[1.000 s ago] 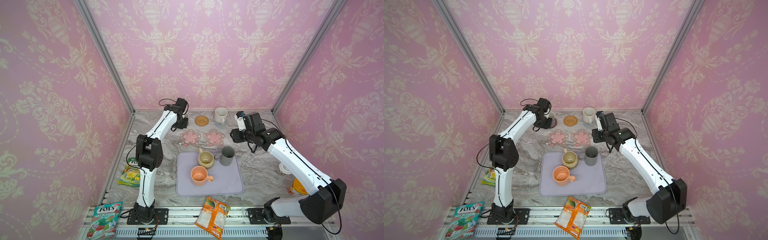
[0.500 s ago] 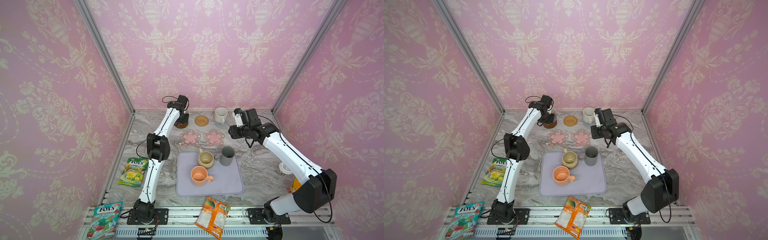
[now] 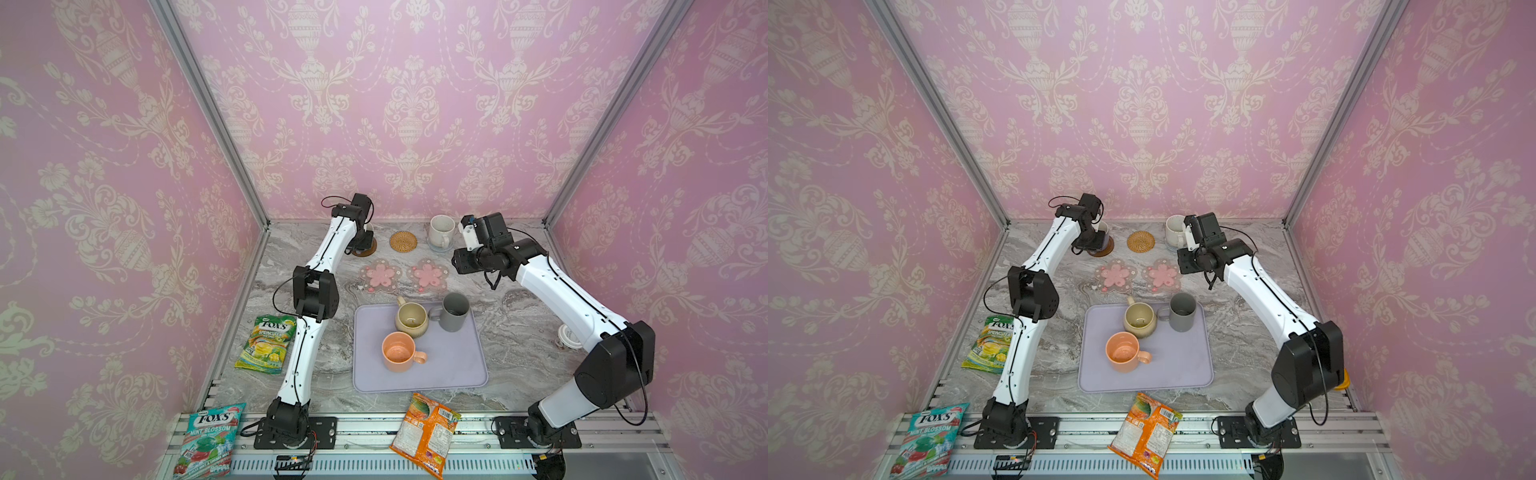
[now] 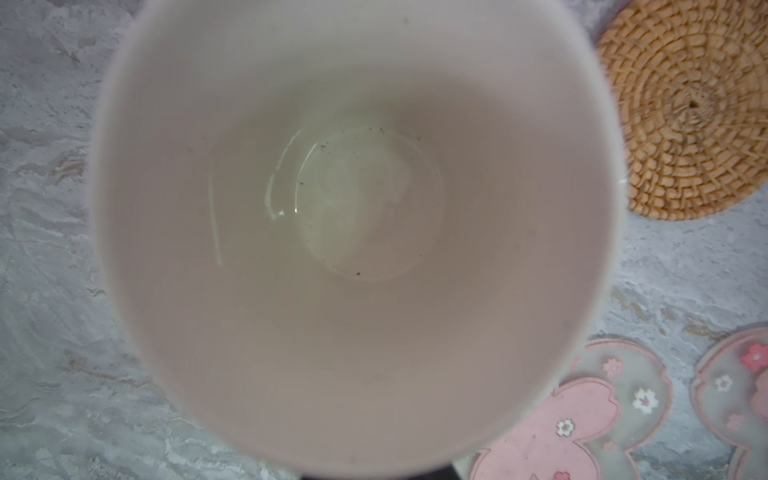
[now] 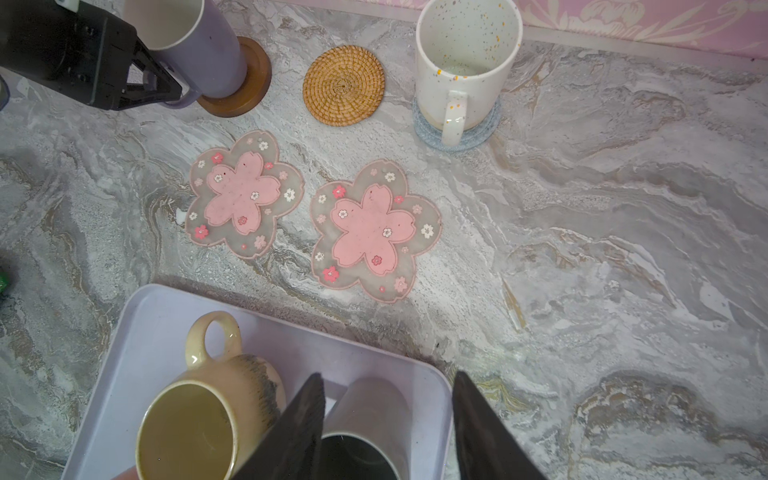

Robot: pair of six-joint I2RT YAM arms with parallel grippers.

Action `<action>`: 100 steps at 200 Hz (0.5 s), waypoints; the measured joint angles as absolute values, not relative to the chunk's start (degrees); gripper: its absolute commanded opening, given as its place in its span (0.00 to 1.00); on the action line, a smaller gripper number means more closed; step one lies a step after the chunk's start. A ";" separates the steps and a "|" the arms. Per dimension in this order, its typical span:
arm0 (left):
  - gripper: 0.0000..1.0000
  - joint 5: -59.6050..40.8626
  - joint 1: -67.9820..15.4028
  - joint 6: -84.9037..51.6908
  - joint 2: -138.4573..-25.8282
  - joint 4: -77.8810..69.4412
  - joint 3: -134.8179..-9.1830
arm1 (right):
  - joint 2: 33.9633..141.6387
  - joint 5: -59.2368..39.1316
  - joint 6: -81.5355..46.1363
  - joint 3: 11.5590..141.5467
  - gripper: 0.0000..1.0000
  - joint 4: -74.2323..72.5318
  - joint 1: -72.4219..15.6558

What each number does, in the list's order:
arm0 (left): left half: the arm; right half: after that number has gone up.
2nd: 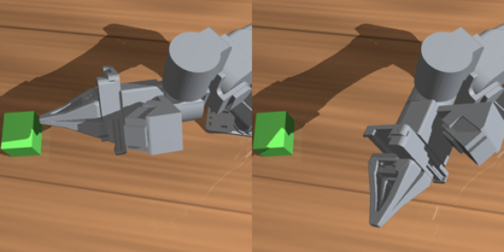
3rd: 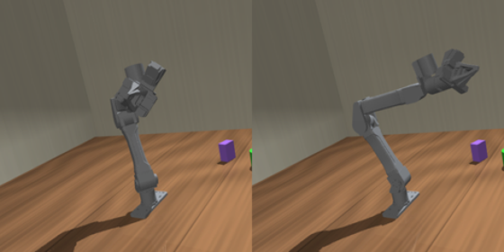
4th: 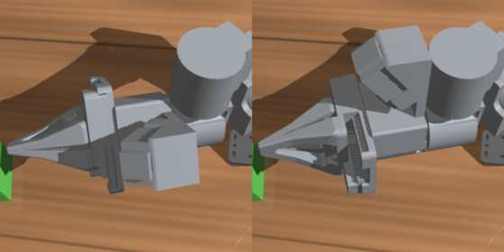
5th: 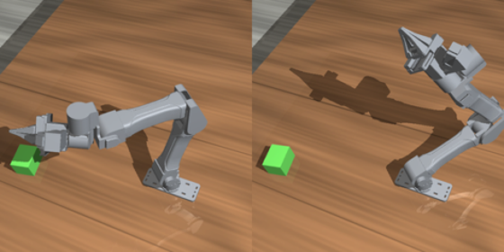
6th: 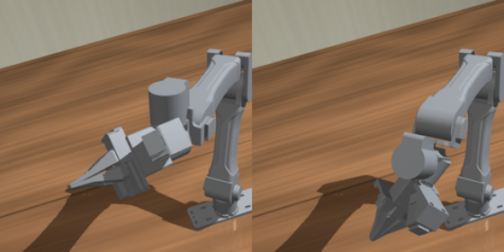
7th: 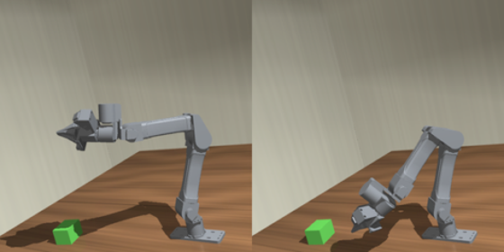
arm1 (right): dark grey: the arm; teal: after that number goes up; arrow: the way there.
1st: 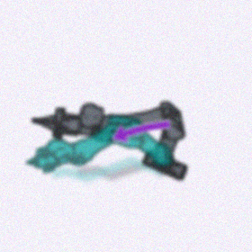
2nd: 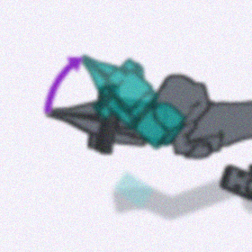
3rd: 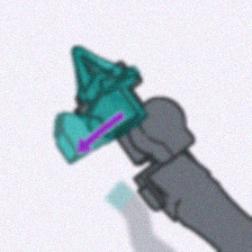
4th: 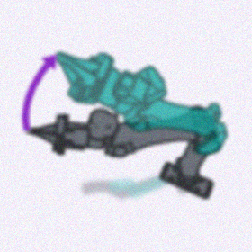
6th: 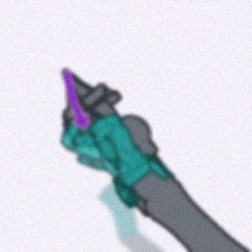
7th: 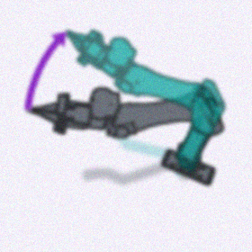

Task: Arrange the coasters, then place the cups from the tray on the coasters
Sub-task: 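Carry the lavender mug to the brown wooden coaster and lower it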

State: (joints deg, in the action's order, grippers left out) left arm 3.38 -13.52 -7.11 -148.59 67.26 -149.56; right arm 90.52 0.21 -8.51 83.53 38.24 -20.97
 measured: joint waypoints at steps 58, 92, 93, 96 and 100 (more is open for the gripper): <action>0.00 3.36 -13.52 -7.18 -149.12 67.07 -149.56 | 90.54 0.21 -8.51 83.53 0.51 38.22 -20.97; 0.00 3.33 -13.50 -7.20 -149.16 66.96 -149.56 | 90.54 0.21 -8.51 83.53 0.51 38.22 -20.97; 0.00 3.33 -13.52 -7.20 -149.16 66.96 -149.56 | 90.54 0.21 -8.51 83.53 0.51 38.22 -20.97; 0.00 3.33 -13.52 -7.20 -149.18 66.94 -149.56 | 90.54 0.21 -8.51 83.53 0.51 38.22 -20.97; 0.00 3.33 -13.50 -7.20 -149.21 66.94 -149.58 | 90.54 0.19 -8.54 83.53 0.51 38.22 -20.97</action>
